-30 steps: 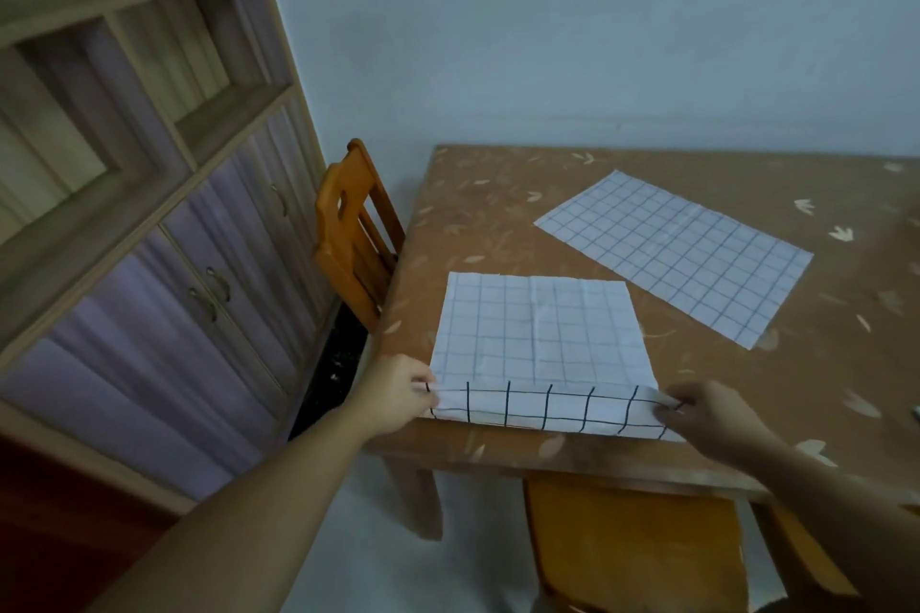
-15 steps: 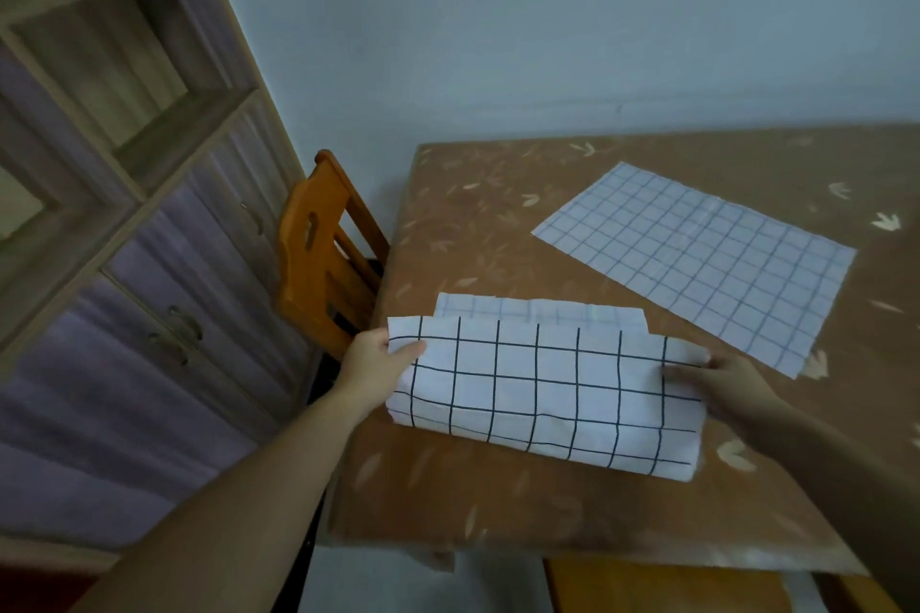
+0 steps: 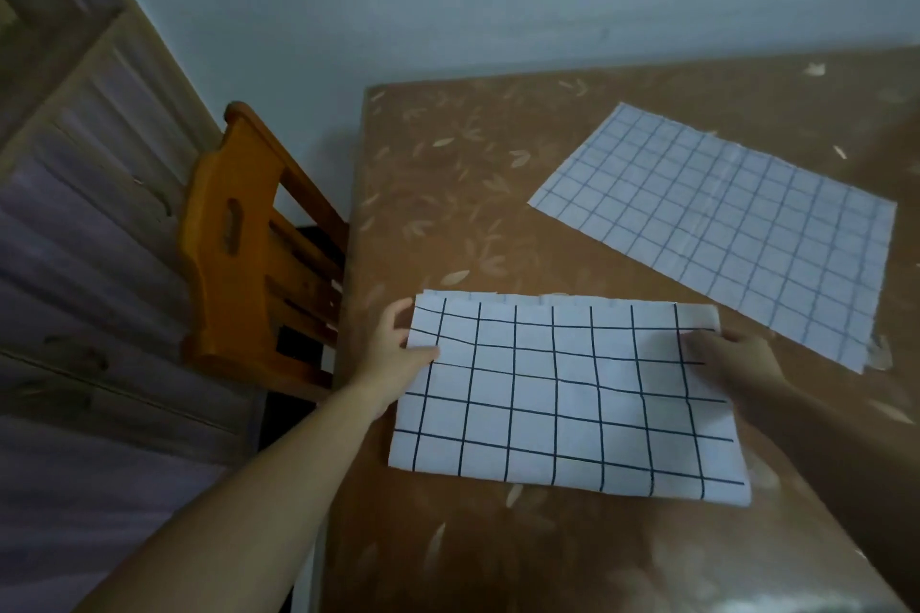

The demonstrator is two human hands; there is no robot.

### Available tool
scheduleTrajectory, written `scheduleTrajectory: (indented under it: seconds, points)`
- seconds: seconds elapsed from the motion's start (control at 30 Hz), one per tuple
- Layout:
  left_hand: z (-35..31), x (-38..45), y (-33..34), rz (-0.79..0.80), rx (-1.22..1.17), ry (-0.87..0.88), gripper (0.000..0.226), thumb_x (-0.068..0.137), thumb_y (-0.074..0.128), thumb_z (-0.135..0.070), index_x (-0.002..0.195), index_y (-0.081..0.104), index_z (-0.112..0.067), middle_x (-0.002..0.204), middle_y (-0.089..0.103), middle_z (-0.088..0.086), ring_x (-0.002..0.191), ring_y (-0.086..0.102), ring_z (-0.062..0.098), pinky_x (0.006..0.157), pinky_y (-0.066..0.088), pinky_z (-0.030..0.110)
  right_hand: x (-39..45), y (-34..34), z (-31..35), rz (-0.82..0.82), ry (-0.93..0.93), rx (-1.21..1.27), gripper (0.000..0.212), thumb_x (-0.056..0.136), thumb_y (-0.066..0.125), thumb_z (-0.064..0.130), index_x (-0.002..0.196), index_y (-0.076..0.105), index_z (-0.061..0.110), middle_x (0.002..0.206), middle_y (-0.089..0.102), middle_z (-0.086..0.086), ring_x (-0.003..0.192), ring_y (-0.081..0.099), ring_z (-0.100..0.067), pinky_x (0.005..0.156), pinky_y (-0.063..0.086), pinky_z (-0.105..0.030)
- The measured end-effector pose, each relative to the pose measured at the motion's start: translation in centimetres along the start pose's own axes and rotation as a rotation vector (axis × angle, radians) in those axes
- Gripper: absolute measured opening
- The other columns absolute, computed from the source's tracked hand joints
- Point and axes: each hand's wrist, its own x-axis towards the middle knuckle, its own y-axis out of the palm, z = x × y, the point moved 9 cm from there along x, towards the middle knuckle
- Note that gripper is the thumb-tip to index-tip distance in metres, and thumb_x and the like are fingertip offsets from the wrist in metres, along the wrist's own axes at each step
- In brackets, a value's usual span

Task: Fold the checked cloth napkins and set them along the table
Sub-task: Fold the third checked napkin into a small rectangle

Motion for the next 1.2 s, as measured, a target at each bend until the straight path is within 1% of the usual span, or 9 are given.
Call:
scheduleTrajectory:
  seconds: [0.17, 0.3, 0.47, 0.57, 0.63, 0.73, 0.83, 1.0, 1.2]
  points:
    - [-0.4, 1.2, -1.4, -0.189, 0.243, 0.14, 0.064, 0.076, 0.073, -0.033, 0.126, 0.039, -0.052, 0.102, 0.067, -0.014, 0.091, 0.066, 0.015, 0.081, 0.057, 0.047, 1.7, 0.4, 0.2, -0.016, -0.002, -0.063, 0.03, 0.092, 0.055, 0.022, 0.097, 0.065, -0.006, 0.074, 0.055, -0.012, 0.061, 0.048, -0.021, 0.054, 0.037, -0.026]
    - [-4.6, -2.2, 0.8, -0.39, 0.688, 0.499, 0.059, 0.084, 0.068, -0.035, 0.137, 0.043, -0.03, 0.144, 0.04, 0.001, 0.132, 0.039, 0.025, 0.107, 0.038, 0.047, 2.5, 1.3, 0.3, 0.001, -0.039, -0.106, 0.029, 0.092, 0.056, 0.025, 0.094, 0.066, -0.003, 0.073, 0.055, -0.011, 0.06, 0.047, -0.021, 0.051, 0.037, -0.025]
    - [-3.2, -3.8, 9.9, 0.156, 1.07, 0.613, 0.065, 0.092, 0.032, -0.067, 0.15, 0.014, -0.044, 0.162, 0.002, -0.008, 0.149, -0.006, 0.019, 0.119, -0.001, 0.047, 2.9, 1.7, 0.4, 0.017, -0.055, -0.14, 0.025, 0.093, 0.056, 0.025, 0.075, 0.061, 0.009, 0.063, 0.051, -0.004, 0.053, 0.045, -0.017, 0.048, 0.036, -0.024]
    - [-1.1, -4.1, 12.1, 0.231, 1.227, 0.565, 0.073, 0.088, 0.022, -0.076, 0.15, -0.005, -0.047, 0.16, -0.02, -0.009, 0.145, -0.026, 0.024, 0.114, -0.014, 0.058, 2.7, 1.2, 1.0, -0.021, -0.088, -0.126, 0.026, 0.094, 0.055, 0.03, 0.077, 0.06, 0.011, 0.066, 0.053, -0.003, 0.06, 0.049, -0.02, 0.051, 0.037, -0.025]
    - [-0.4, -3.7, 12.4, 0.214, 1.265, 0.53, 0.075, 0.087, 0.019, -0.077, 0.149, -0.01, -0.047, 0.159, -0.025, -0.008, 0.143, -0.03, 0.026, 0.112, -0.016, 0.061, 2.0, 0.1, 1.8, -0.136, -0.142, -0.05, 0.024, 0.094, 0.052, 0.036, 0.099, 0.062, 0.015, 0.088, 0.061, -0.003, 0.078, 0.055, -0.02, 0.064, 0.044, -0.029]
    - [-0.2, -3.4, 12.3, 0.178, 1.28, 0.521, 0.076, 0.086, 0.018, -0.078, 0.148, -0.012, -0.047, 0.159, -0.025, -0.008, 0.143, -0.031, 0.026, 0.111, -0.017, 0.062, -0.9, 0.3, 3.6, -0.228, -0.37, -0.102, 0.043, 0.095, 0.049, 0.041, 0.131, 0.049, 0.02, 0.128, 0.053, -0.002, 0.111, 0.052, -0.015, 0.091, 0.044, -0.035]
    - [-0.2, -3.5, 12.3, 0.156, 1.28, 0.524, 0.077, 0.085, 0.017, -0.08, 0.148, -0.014, -0.048, 0.159, -0.025, -0.008, 0.143, -0.03, 0.026, 0.111, -0.016, 0.063, -7.1, 6.6, 4.3, -0.035, -0.766, -0.391, 0.052, 0.094, 0.043, 0.047, 0.138, 0.046, 0.02, 0.143, 0.047, -0.002, 0.132, 0.042, -0.019, 0.107, 0.037, -0.04]
    - [-0.5, -3.7, 12.3, 0.152, 1.347, 0.511, 0.077, 0.089, 0.022, -0.073, 0.146, -0.021, -0.045, 0.159, -0.027, -0.003, 0.144, -0.028, 0.03, 0.112, -0.013, 0.064, -13.1, 14.7, 0.8, 0.218, -0.837, -0.636, 0.063, 0.097, 0.011, 0.057, 0.153, 0.004, 0.029, 0.16, -0.004, 0.008, 0.147, -0.015, -0.008, 0.119, -0.006, -0.039]
    - [0.3, -6.5, 11.9, 0.01, 1.212, 0.616, 0.054, 0.099, 0.016, -0.053, 0.151, 0.02, -0.038, 0.16, 0.024, 0.001, 0.147, 0.019, 0.032, 0.115, 0.014, 0.062, -12.7, 15.2, -1.1, 0.164, -0.848, -0.767, 0.059, 0.102, 0.012, 0.046, 0.152, 0.021, 0.017, 0.16, 0.016, -0.004, 0.149, 0.008, -0.022, 0.116, 0.005, -0.044]
